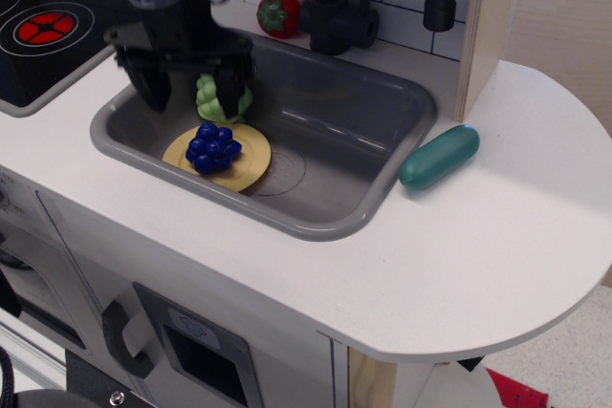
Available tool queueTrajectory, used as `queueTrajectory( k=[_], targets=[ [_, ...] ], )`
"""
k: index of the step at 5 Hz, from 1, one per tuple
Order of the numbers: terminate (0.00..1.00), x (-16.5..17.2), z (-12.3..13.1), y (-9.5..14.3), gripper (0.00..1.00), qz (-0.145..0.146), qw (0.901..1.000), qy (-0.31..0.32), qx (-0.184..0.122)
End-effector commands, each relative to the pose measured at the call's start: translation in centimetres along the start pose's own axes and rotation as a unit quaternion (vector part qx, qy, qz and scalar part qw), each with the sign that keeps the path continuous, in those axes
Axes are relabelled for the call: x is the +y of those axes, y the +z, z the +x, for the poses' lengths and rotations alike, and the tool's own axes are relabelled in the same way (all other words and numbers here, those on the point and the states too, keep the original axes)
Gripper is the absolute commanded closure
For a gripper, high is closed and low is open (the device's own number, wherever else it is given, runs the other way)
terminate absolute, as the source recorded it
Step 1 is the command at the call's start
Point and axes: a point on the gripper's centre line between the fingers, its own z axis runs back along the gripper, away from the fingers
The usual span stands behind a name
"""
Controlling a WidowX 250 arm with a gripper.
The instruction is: Take blueberries off plate sink
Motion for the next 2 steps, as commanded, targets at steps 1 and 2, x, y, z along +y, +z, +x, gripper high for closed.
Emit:
queueTrajectory(
  k=[1, 2],
  targets=[
    [0.0, 0.2, 1.4, -1.8, 0.0, 0.015, 0.9989, 0.021, -0.041],
    [0.0, 0.5, 2.7, -3.0, 0.0, 0.036, 0.9971, 0.033, -0.057]
  ],
)
